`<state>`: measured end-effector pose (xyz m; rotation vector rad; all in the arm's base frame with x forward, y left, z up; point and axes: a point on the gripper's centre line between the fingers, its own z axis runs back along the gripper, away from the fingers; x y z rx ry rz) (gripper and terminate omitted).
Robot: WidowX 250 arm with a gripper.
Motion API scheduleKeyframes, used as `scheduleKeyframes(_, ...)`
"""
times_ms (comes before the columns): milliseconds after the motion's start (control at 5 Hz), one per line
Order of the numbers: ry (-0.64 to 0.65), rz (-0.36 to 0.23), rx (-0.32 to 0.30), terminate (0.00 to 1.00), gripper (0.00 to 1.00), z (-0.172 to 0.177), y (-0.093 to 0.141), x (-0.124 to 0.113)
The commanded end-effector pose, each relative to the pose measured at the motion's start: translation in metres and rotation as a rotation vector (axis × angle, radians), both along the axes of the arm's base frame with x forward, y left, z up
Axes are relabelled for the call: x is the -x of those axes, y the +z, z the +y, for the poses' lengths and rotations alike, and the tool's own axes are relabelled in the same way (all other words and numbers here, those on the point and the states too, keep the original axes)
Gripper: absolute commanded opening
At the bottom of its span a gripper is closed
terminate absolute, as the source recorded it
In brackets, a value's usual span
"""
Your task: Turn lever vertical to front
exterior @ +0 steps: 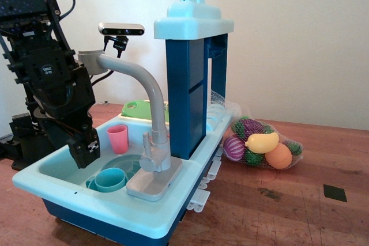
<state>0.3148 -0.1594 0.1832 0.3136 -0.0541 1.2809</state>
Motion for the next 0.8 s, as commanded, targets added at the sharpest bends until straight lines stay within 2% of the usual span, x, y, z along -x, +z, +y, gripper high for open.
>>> scheduleKeyframes(0, 0.000, 0.000, 0.000, 0.00, 1.00, 0.000, 0.000, 0.000)
scheduleKeyframes(200, -0.042, -0.156, -0.046, 0.00, 1.00, 0.013, 0.010, -0.035)
scheduleKeyframes(400, -0.038, -0.252, -0.063, 0.00, 1.00, 0.012, 0.011, -0.053)
scheduleKeyframes(600, -0.009, -0.385, -0.066, 0.00, 1.00, 0.009, 0.007, -0.062)
